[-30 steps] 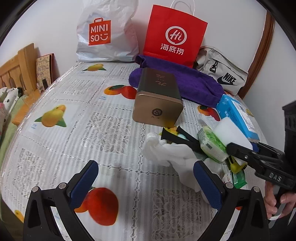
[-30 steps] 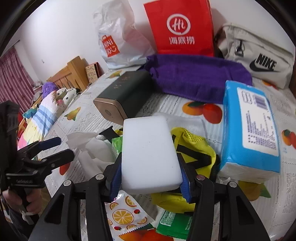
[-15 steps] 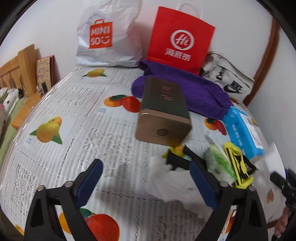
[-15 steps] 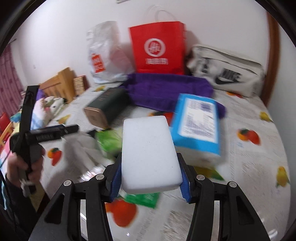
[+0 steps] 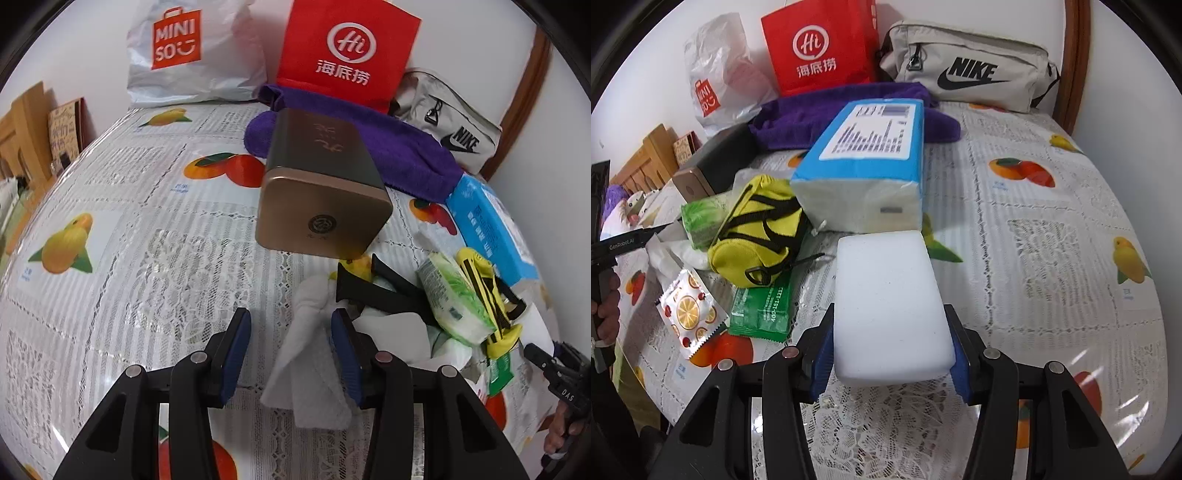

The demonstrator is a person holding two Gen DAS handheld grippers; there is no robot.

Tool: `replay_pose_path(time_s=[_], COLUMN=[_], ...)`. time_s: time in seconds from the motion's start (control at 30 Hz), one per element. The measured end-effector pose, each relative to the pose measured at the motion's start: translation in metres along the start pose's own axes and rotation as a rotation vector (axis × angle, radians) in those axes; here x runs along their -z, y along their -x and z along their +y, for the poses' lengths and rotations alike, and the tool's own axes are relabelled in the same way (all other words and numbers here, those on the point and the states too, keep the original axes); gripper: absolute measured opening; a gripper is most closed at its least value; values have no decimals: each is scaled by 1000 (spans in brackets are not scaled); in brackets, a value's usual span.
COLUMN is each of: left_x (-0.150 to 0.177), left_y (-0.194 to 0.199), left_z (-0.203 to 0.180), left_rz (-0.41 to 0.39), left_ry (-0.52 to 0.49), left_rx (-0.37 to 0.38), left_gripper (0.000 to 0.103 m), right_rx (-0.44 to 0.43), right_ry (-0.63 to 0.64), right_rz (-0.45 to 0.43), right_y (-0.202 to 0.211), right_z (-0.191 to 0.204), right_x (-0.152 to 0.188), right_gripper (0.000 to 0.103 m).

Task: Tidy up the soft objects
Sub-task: 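Grasp the white cloth with the left tool while the right tool holds the sponge, then lay the white cloth on the purple towel with the left tool while the right tool sets the sponge there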

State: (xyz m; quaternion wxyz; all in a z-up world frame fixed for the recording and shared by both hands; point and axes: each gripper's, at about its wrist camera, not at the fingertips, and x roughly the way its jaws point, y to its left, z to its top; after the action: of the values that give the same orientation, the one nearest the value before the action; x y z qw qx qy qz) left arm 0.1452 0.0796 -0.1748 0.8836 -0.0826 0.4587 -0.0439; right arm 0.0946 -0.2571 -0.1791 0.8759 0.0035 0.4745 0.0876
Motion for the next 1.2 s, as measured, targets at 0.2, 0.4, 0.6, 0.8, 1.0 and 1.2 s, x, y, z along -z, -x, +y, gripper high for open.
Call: replay_pose_path(time_s=[0.2, 0.4, 0.6, 0.8, 1.0, 1.2], left_x=[-2, -2, -5, -19, -40, -65], left_y=[-6, 8, 26, 48, 52, 49], left_z=[-4, 11, 23, 16, 8, 0], left_rz=[0, -30, -46, -87, -103, -103], left_ry=[-57, -13, 26, 19, 32, 33], left_rx=[11, 3, 5, 13, 45, 18], left_gripper=[9, 8, 8, 8, 8, 8], right_rx=[21, 22, -15, -46, -39, -46], right_ry=[21, 61, 56, 67, 85, 111], right_rz=[-7, -15, -40, -93, -138, -157], right_y=[-6, 4, 22, 47, 57, 49], right_z=[8, 15, 16, 18, 21, 26], right_x=[3, 3, -8, -28, -57, -95], right_gripper=[53, 51, 51, 51, 51, 51])
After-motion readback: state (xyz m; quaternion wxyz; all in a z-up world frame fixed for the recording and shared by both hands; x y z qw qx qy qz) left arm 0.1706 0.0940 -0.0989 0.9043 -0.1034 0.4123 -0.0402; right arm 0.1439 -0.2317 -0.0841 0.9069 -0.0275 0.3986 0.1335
